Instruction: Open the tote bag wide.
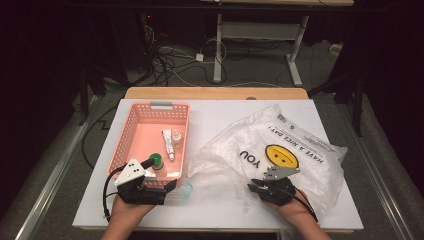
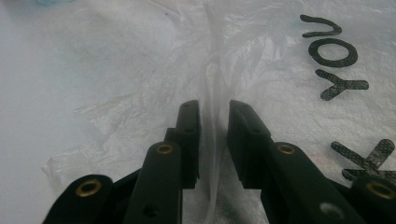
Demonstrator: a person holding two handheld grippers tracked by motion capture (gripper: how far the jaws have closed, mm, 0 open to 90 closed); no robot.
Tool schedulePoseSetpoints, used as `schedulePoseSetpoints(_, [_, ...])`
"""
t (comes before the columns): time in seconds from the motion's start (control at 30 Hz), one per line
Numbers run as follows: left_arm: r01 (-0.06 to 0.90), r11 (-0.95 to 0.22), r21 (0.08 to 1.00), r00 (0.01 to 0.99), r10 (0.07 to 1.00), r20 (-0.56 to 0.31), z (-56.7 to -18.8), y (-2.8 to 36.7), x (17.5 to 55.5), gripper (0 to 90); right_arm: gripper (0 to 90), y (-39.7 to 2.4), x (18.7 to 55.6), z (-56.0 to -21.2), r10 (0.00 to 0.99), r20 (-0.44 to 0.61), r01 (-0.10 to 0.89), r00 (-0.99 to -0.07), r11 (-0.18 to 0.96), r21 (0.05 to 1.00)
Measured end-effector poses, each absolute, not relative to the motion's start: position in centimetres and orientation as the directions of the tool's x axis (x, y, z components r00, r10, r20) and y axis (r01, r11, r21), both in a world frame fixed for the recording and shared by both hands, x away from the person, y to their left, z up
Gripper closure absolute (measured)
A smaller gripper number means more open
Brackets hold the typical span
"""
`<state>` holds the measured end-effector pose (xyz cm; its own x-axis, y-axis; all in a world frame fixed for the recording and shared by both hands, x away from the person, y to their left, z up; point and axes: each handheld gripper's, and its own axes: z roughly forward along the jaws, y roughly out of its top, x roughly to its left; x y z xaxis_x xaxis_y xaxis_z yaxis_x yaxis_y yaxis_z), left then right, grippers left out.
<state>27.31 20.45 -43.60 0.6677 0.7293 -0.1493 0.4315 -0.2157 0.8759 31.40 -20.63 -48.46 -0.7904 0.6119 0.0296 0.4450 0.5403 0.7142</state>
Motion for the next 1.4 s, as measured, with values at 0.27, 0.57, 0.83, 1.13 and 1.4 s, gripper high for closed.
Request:
schedulePoseSetpoints(0.27, [0.444,-0.231,0.866,0.674,0.723,-0.153,-43.5,20.0,27.3,0.0,80.1,-20.7,31.5,-48.5,0.62,0.042,0.458,-0.784,0.53,0.714])
schedulePoseSetpoints(0.57, [0.438,-0.223,0.871,0.67,0.727,-0.151,-43.2,19.9,27.0,0.0,90.0,-20.9,31.7,-48.5,0.634,0.055,0.472,-0.772,0.512,0.718])
schedulePoseSetpoints(0.83, [0.435,-0.23,0.87,0.68,0.717,-0.151,-43.3,19.5,27.0,0.0,90.0,-21.1,31.7,-48.3,0.658,0.054,0.47,-0.751,0.476,0.744])
schedulePoseSetpoints(1.13, [0.434,-0.211,0.876,0.672,0.723,-0.159,-43.2,19.9,27.1,0.0,90.0,-21.5,33.0,-47.4,0.688,0.082,0.465,-0.721,0.394,0.793])
schedulePoseSetpoints(1.4, [0.434,-0.208,0.876,0.678,0.716,-0.166,-43.4,20.2,27.3,0.0,90.0,-20.8,35.6,-46.8,0.731,0.058,0.461,-0.68,0.365,0.809])
